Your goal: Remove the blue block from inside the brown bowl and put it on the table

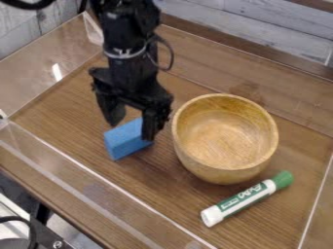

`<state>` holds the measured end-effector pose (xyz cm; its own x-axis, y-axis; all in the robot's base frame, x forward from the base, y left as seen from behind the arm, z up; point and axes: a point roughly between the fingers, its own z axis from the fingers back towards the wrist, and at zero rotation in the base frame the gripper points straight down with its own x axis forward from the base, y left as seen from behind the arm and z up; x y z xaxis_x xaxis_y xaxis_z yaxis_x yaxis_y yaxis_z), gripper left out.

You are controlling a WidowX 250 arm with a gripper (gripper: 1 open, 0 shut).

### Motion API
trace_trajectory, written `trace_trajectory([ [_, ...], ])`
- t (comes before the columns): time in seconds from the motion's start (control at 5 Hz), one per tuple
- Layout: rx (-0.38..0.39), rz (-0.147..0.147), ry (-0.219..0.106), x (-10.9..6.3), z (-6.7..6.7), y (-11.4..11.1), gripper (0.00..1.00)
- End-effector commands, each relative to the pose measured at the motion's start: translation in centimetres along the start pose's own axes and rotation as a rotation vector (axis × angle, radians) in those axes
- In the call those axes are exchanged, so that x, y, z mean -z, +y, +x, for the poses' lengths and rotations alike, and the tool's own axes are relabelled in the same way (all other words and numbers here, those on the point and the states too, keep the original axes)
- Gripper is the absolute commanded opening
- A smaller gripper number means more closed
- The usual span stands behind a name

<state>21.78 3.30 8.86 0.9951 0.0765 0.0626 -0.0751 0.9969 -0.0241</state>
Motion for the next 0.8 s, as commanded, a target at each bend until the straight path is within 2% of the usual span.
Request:
trace_trajectory([
  [0.0, -0.013, -0.004, -0.077, -3.1, 1.5, -0.5, 1.0],
  [0.2, -0.01, -0.017, -0.097, -4.0, 1.5, -1.5, 1.0],
  [0.6, 0.007, -0.047, -0.111, -4.2, 1.4, -2.3, 1.0],
])
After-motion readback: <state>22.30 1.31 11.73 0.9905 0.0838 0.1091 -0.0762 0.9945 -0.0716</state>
